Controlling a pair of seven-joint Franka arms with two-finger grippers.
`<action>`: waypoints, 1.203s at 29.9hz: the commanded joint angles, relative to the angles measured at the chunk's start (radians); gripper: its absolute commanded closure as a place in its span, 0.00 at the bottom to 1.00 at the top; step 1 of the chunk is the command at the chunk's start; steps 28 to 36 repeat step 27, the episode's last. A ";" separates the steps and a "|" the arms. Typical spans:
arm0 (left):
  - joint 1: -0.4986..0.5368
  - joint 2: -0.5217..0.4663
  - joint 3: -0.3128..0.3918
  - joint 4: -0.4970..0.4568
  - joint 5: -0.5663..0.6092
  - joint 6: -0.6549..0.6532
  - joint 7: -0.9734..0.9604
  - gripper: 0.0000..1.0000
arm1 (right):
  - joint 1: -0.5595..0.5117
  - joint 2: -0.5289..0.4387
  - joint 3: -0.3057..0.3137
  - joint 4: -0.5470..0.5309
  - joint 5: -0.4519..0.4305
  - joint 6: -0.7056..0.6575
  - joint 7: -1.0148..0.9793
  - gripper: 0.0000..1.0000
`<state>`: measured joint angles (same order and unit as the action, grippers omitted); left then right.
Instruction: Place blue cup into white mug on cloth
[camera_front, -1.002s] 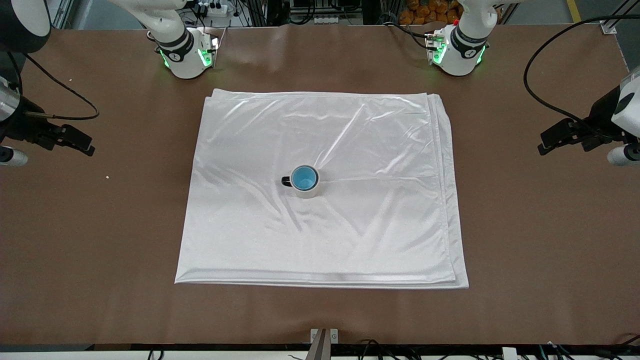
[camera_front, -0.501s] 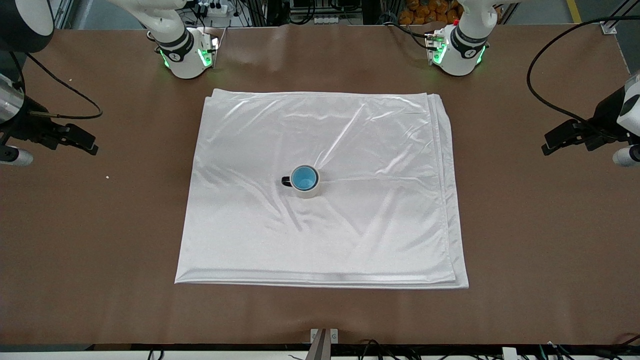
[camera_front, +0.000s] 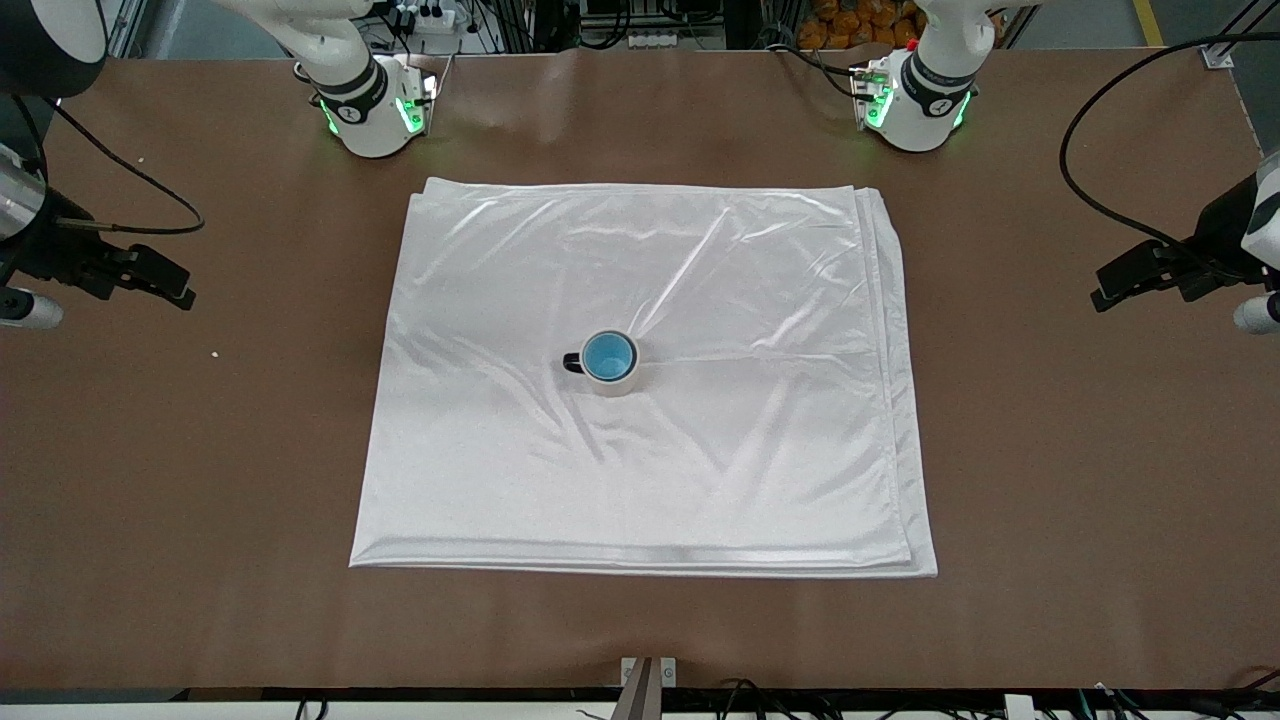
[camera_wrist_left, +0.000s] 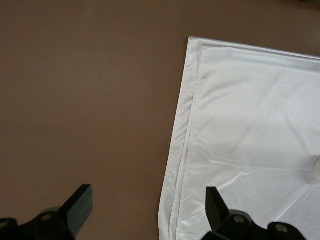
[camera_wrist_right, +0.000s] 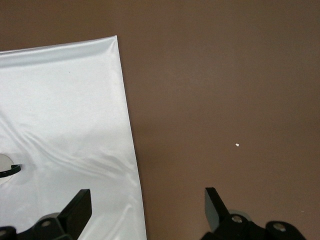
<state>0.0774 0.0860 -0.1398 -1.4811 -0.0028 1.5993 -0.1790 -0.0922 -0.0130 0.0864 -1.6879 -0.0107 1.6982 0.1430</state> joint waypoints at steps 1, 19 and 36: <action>0.010 -0.011 -0.023 -0.007 0.035 0.001 0.018 0.00 | -0.008 0.007 -0.002 0.034 0.005 -0.014 -0.010 0.00; 0.012 -0.008 -0.021 -0.007 0.043 0.005 0.019 0.00 | -0.015 0.025 -0.008 0.074 0.012 -0.014 -0.010 0.00; 0.012 -0.008 -0.020 -0.007 0.038 0.007 0.021 0.00 | -0.017 0.027 -0.008 0.080 0.015 -0.014 -0.010 0.00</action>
